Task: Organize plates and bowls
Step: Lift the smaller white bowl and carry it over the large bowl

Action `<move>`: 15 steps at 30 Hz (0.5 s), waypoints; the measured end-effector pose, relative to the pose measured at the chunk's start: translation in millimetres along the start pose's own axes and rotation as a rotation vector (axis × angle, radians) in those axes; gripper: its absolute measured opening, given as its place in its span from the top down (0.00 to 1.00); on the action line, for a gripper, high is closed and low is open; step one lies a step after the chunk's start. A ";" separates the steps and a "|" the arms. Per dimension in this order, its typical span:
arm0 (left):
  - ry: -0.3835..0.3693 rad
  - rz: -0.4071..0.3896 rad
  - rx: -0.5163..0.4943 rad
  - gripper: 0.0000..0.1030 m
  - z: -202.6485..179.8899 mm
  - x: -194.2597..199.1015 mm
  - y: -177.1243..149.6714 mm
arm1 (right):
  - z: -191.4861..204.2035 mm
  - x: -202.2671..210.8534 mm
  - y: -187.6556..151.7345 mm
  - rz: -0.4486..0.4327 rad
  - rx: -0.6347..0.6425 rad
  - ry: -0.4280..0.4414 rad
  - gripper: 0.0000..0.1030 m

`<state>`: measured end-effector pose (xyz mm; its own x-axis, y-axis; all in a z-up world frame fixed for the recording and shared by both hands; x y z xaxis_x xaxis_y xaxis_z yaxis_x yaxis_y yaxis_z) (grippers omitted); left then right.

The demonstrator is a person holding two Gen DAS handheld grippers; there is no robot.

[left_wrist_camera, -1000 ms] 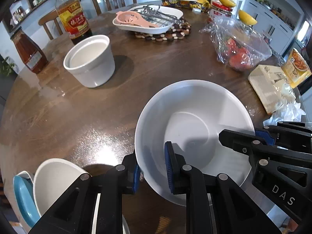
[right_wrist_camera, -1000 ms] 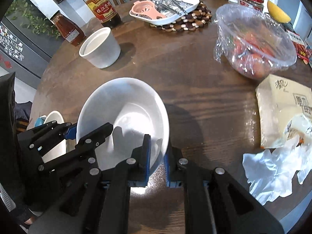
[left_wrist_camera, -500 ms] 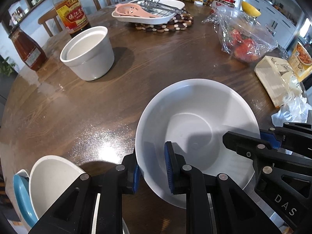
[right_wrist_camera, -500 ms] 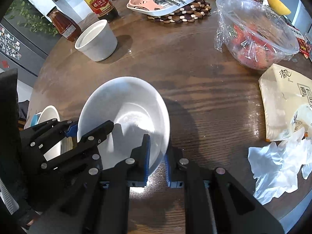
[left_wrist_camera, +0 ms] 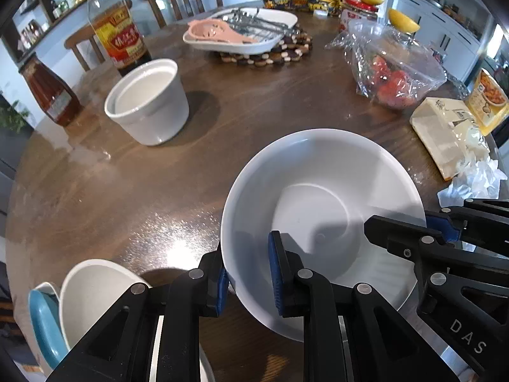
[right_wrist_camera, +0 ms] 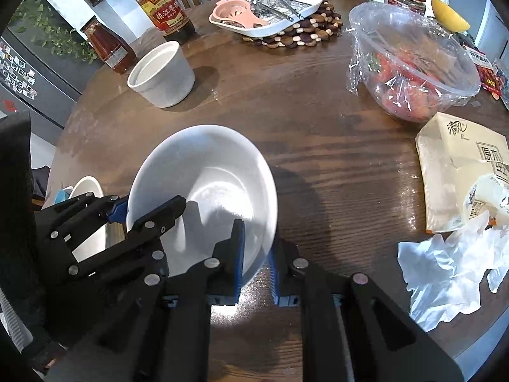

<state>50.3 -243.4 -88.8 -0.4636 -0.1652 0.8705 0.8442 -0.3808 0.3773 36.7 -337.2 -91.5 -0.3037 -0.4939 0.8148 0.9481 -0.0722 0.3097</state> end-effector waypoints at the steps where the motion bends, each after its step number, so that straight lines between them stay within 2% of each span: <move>1: 0.003 -0.010 0.000 0.80 1.1 2.9 0.1 | 1.2 1.5 -0.2 -0.003 0.002 0.000 0.84; 8: 0.039 -0.093 0.027 0.80 17.2 26.6 1.1 | 19.9 24.0 4.8 -0.061 0.056 0.006 0.83; 15: 0.067 -0.123 0.090 0.80 45.5 40.2 -8.8 | 47.9 28.8 7.0 -0.084 0.119 0.025 0.83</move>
<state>36.4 -205.3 -42.8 -0.5789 -0.1836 0.7945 0.7995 -0.3191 0.5088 30.1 -310.4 -42.4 -0.3775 -0.5123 0.7714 0.9012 -0.0117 0.4333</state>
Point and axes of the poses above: each gripper's, at about its wrist camera, not at the fingertips, and x roughly against the way its jaws point, z to its left, y to its top, the point moved 3 cm from there along -x, roughly the way its jaws point, and after that the axes turned 15 degrees about y, right-handed, at the moved point
